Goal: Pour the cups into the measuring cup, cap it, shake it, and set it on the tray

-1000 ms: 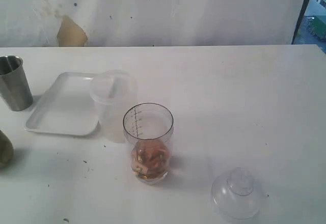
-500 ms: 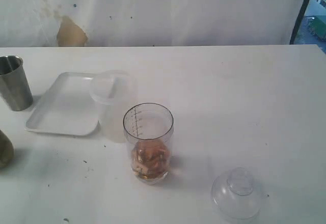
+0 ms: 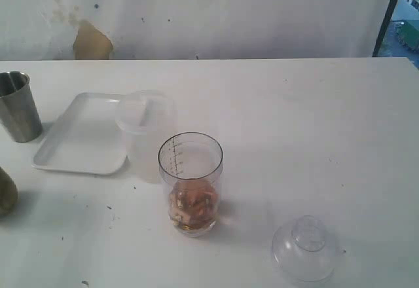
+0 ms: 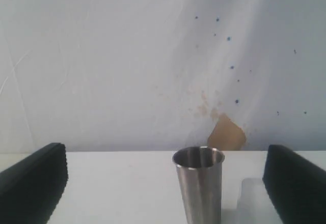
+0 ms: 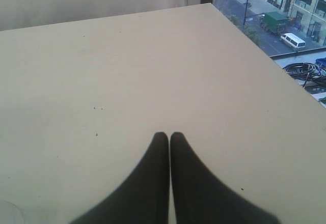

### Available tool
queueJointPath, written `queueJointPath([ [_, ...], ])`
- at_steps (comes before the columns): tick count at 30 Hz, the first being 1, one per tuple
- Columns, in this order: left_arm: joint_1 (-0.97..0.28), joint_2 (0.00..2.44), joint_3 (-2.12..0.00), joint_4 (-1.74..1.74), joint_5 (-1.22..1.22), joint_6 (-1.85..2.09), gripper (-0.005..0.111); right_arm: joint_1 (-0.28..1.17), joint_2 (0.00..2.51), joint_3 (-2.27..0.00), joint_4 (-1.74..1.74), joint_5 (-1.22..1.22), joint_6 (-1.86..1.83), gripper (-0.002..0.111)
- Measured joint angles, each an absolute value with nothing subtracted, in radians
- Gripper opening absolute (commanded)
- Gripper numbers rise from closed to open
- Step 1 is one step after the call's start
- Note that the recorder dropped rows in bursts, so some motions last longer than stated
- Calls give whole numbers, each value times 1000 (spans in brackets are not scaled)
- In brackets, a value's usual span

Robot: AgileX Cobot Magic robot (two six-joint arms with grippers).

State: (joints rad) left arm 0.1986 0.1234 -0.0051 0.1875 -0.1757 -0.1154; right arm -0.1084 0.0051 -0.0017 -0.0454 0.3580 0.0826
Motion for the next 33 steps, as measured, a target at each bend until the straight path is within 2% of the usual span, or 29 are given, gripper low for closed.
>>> queueJointPath([
  [7, 199, 13, -5, 37, 38, 60, 105, -108, 5, -2, -45, 358, 83, 1],
  [14, 164, 5, -5, -15, 197, 150, 105, -108, 5, -2, -45, 358, 83, 1],
  [24, 145, 5, -5, -17, 217, -61, 105, -108, 5, -2, -45, 358, 83, 1],
  [33, 145, 5, -5, -17, 217, -44, 105, -108, 5, -2, -45, 358, 83, 1],
])
